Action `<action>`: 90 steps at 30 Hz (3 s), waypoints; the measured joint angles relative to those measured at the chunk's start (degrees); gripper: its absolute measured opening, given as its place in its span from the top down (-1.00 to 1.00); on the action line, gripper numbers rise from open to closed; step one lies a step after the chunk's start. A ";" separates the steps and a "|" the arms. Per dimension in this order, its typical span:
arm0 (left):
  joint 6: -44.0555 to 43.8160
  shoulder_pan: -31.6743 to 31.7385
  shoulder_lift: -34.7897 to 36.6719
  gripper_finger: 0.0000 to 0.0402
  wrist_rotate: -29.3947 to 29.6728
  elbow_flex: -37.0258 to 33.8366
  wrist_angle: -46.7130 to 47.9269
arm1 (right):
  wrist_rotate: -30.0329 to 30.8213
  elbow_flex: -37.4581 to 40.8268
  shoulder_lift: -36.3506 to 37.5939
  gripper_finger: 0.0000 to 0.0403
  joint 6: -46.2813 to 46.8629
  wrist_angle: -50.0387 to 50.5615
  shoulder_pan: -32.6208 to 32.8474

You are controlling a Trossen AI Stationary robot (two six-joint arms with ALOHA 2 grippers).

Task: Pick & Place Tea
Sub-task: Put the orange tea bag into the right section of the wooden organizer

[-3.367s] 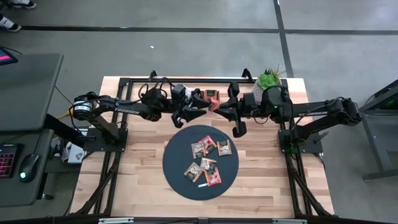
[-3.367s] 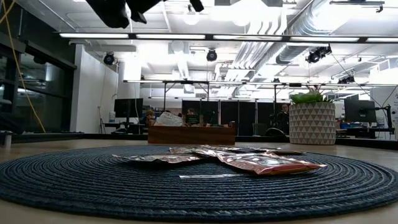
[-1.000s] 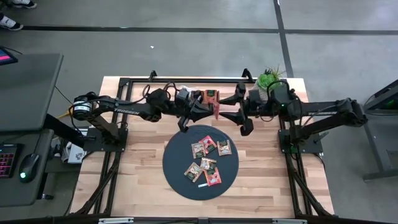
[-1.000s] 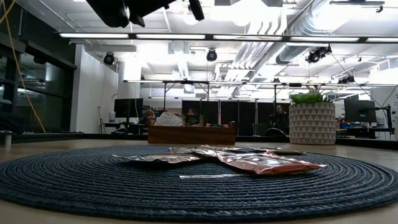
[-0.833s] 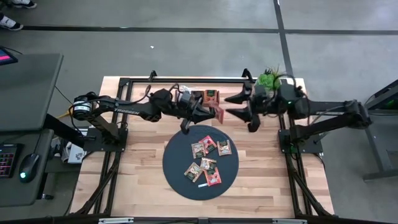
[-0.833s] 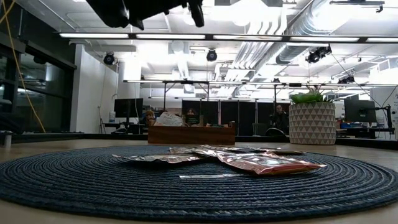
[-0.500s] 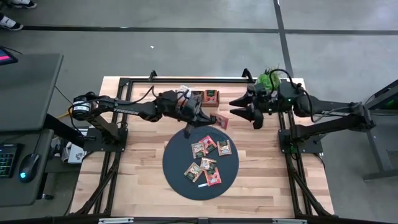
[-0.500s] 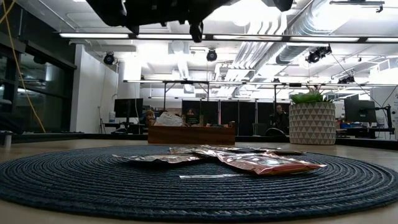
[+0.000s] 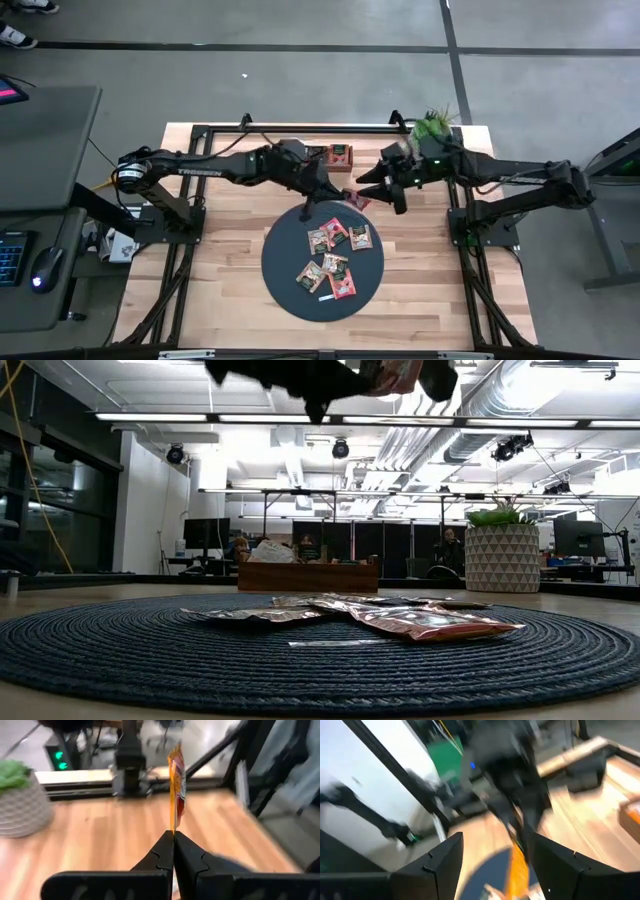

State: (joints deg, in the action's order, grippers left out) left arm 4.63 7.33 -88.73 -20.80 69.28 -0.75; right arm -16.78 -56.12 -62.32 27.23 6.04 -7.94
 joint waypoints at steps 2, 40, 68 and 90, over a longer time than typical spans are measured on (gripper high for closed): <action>5.22 -0.38 -0.04 1.00 2.69 4.90 8.73 | -0.07 -1.98 -1.83 -0.07 -2.76 4.19 0.00; 16.12 -1.09 -1.51 1.00 14.53 16.30 35.20 | 12.22 -24.96 -20.93 0.43 -18.28 30.12 3.08; 18.04 -0.92 -0.04 0.52 34.67 16.21 45.60 | 24.78 -13.61 -19.00 1.00 -17.24 19.01 2.67; -5.34 -0.96 20.54 0.35 21.72 -26.42 -8.79 | 8.51 26.25 -23.17 1.00 -5.12 -55.53 -21.89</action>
State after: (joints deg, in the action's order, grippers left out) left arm -0.71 6.37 -68.18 0.92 42.86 -9.53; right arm -8.27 -29.87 -85.48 22.11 -49.48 -29.83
